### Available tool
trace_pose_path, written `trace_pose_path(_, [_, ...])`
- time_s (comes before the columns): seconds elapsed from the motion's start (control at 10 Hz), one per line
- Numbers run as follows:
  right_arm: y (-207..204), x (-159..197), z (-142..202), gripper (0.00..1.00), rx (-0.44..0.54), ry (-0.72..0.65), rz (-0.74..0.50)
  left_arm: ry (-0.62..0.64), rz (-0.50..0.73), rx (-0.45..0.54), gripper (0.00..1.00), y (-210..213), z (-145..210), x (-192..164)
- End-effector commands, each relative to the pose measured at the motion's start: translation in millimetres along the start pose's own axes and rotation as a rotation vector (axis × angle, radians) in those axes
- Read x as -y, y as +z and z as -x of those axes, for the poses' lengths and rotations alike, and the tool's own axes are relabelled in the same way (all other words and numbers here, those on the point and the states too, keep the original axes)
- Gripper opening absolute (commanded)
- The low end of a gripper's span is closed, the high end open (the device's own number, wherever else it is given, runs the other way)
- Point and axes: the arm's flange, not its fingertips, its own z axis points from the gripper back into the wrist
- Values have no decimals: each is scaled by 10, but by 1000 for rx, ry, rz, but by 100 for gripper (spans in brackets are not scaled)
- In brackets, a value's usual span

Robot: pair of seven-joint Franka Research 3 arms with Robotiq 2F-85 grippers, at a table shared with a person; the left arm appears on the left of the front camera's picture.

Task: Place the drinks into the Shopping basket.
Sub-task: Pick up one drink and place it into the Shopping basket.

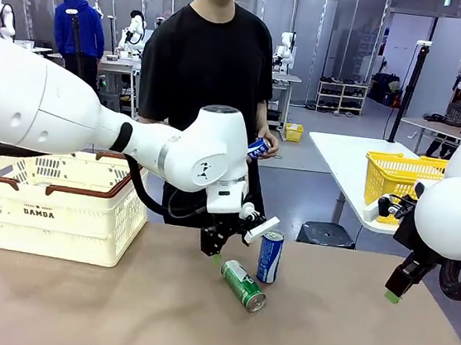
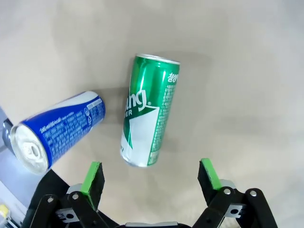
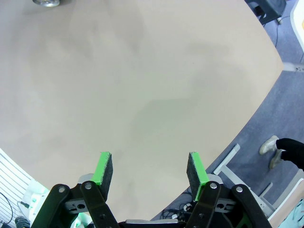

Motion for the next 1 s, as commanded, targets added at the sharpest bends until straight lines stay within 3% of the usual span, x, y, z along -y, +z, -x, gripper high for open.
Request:
trace_pose_path(0.0, [1,5,16,79,2,-4,-2,-61,-3,-21,100,-6,0,-95])
trace_pose_path(0.1, [1,5,16,79,2,-4,-2,-75,-17,-72,100,-7,4,-88])
trace_pose_path(0.2, [1,5,16,79,2,-4,-2,-29,0,1,100,-39,-16,-33])
trace_pose_path(0.4, [1,5,16,79,2,-4,-2,-29,0,1,100,-39,-16,-33])
trace_pose_path(0.9, [1,5,16,79,2,-4,-2,-151,62,15,100,-336,-9,-83])
